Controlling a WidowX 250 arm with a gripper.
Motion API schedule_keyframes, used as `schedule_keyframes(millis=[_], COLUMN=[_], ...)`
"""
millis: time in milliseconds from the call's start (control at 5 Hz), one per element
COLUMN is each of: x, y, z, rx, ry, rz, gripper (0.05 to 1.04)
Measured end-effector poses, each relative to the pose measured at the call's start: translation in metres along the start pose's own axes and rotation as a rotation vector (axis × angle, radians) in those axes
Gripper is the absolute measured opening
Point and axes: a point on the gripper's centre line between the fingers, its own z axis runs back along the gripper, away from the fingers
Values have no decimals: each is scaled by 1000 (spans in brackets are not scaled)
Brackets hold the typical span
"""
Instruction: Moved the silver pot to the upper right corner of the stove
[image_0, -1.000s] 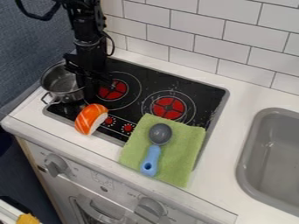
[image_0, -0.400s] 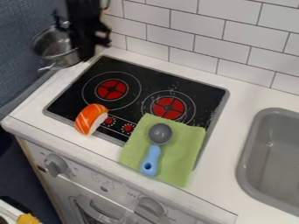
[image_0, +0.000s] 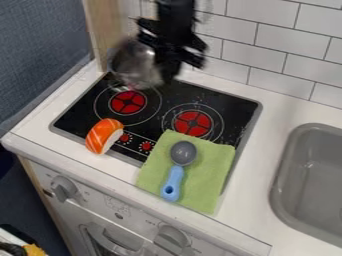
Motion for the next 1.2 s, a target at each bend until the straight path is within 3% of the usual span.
schedule_keyframes(millis=[200, 400, 800, 1200], x=[9, 17, 30, 39], y=[-47, -68, -83, -89], z=[-10, -30, -65, -68], rx=[1, 0, 10, 15], ry=[-5, 22, 43, 23], rz=[-47, -88, -118, -151], gripper=[80, 80, 80, 110])
